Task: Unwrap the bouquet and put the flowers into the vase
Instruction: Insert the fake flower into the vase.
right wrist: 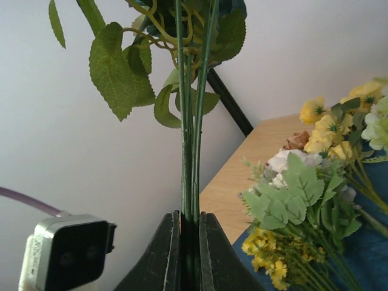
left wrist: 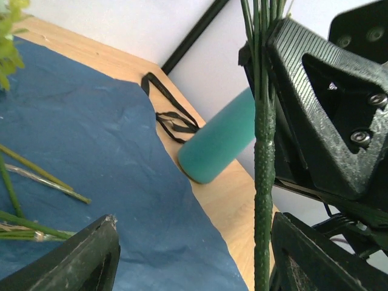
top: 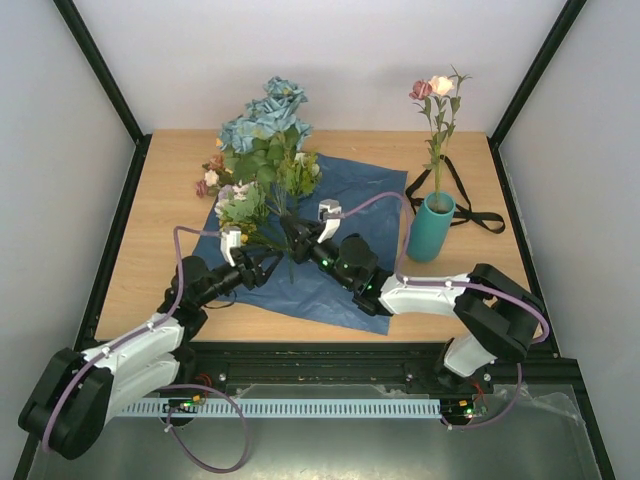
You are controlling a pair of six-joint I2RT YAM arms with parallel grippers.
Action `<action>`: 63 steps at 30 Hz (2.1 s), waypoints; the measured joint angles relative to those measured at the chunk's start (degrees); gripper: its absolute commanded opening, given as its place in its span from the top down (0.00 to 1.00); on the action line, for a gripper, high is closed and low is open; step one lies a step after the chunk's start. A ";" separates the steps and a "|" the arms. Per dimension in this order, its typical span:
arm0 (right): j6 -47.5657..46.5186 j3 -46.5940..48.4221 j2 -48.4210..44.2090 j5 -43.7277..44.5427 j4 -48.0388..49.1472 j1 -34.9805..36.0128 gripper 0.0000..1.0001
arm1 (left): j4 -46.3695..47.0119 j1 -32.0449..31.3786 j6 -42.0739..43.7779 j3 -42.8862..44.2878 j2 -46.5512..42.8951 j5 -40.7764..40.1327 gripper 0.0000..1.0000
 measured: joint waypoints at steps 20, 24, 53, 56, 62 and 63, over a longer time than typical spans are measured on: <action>4.63 -4.46 -2.38 0.37 0.37 2.82 0.99 | 1.29 -4.48 2.58 2.40 4.59 2.67 0.62; 5.11 -4.66 -4.37 -0.66 -2.21 2.80 0.99 | 3.21 -5.86 3.58 2.54 5.05 3.13 0.78; -3.17 1.40 -27.96 -2.93 -45.11 3.08 0.99 | 4.35 -22.62 25.05 2.34 7.06 -2.78 0.84; -3.72 0.72 -29.22 -2.27 -45.40 3.08 0.99 | 3.69 -22.80 25.40 2.73 6.88 -3.39 0.51; -7.56 0.44 -30.64 1.97 -46.66 3.08 0.99 | -1.44 -22.69 25.86 4.46 6.75 -7.34 0.14; -8.52 0.52 -30.64 3.48 -47.04 3.08 0.99 | -2.16 -22.69 26.12 4.61 6.67 -8.09 0.12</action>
